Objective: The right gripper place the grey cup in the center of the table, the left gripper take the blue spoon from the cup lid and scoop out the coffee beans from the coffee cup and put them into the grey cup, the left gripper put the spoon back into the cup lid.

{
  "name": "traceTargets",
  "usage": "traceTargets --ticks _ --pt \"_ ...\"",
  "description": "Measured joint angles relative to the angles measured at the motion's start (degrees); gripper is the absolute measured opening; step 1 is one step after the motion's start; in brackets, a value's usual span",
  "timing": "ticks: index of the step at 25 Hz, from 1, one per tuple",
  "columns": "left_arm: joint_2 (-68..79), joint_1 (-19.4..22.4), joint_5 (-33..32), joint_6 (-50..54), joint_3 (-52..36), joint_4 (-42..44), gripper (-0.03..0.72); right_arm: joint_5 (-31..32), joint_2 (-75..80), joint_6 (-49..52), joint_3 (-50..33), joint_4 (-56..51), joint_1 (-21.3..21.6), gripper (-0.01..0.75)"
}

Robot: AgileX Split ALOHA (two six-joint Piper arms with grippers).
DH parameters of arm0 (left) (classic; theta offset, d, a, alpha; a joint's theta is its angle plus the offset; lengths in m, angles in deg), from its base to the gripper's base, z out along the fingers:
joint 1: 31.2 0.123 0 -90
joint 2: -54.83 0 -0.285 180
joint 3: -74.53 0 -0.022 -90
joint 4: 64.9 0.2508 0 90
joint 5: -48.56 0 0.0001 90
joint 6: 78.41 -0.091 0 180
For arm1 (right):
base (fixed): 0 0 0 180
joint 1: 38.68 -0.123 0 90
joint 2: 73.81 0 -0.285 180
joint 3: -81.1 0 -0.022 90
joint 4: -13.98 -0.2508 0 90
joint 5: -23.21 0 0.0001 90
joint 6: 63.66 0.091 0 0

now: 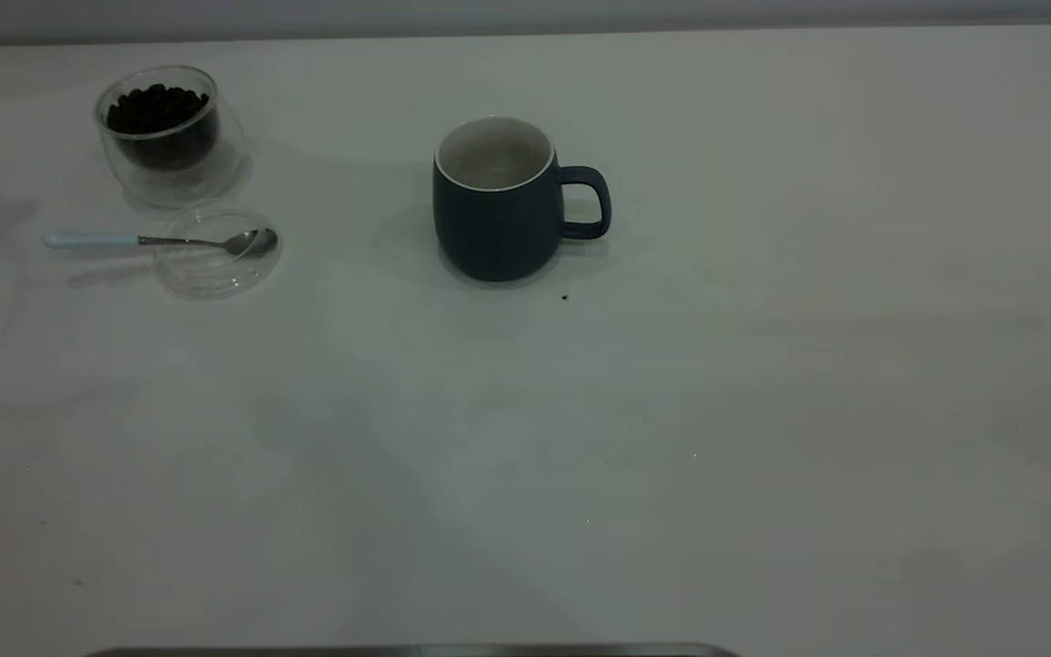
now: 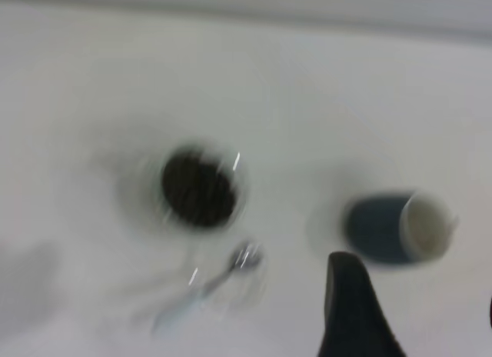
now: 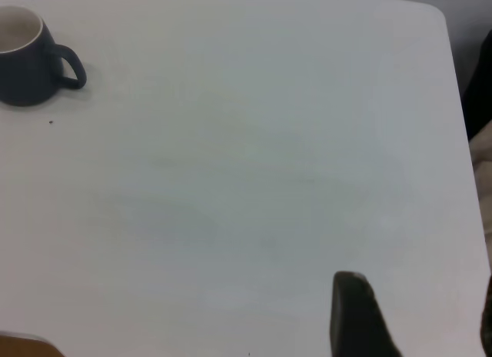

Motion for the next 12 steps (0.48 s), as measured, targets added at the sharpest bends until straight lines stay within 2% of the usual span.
traceTargets --ticks 2,7,9,12 --pt "-5.0 -4.4 -0.8 8.8 0.0 10.0 0.486 0.0 0.0 0.0 0.0 0.0 0.0 0.358" --pt "-14.5 -19.1 -2.1 22.1 0.0 36.1 0.486 0.0 0.0 0.0 0.0 0.0 0.0 0.358" --pt "-17.2 -24.1 -2.1 27.9 0.0 41.7 0.486 0.0 0.0 0.0 0.0 0.0 0.0 0.358" --pt "-20.4 -30.2 -2.1 34.5 -0.6 44.6 0.486 0.0 0.0 0.0 0.0 0.0 0.0 0.358"
